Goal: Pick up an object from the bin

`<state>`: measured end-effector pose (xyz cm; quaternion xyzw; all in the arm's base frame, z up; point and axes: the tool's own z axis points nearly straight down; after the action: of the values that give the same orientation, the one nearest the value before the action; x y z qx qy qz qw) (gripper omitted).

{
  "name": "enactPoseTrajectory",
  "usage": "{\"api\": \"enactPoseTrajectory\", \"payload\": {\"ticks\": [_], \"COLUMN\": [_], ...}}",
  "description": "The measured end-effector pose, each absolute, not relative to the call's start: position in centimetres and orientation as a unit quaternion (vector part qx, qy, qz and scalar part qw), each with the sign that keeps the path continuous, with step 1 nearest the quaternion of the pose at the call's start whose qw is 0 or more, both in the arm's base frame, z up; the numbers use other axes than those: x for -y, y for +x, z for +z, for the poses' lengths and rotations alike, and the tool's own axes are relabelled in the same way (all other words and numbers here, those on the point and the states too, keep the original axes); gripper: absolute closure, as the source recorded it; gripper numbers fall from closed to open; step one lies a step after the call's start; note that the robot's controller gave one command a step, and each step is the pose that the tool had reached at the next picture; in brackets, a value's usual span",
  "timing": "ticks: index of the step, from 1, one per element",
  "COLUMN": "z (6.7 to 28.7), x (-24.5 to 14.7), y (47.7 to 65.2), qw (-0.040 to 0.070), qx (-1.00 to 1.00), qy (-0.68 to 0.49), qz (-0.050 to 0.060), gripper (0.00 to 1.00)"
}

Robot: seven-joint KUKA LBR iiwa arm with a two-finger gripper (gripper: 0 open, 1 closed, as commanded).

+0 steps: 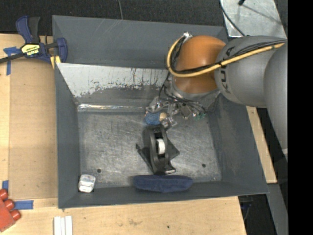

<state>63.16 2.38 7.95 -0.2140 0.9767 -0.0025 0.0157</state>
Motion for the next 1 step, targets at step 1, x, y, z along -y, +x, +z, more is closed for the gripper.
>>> {"api": "enactPoseTrajectory", "payload": {"ticks": [1], "z": [8.04], "x": [-3.38], "y": [62.65], "qw": [0.017], "qx": [-0.951], "qy": [-0.308], "qz": [-0.006], "gripper": [1.0]}}
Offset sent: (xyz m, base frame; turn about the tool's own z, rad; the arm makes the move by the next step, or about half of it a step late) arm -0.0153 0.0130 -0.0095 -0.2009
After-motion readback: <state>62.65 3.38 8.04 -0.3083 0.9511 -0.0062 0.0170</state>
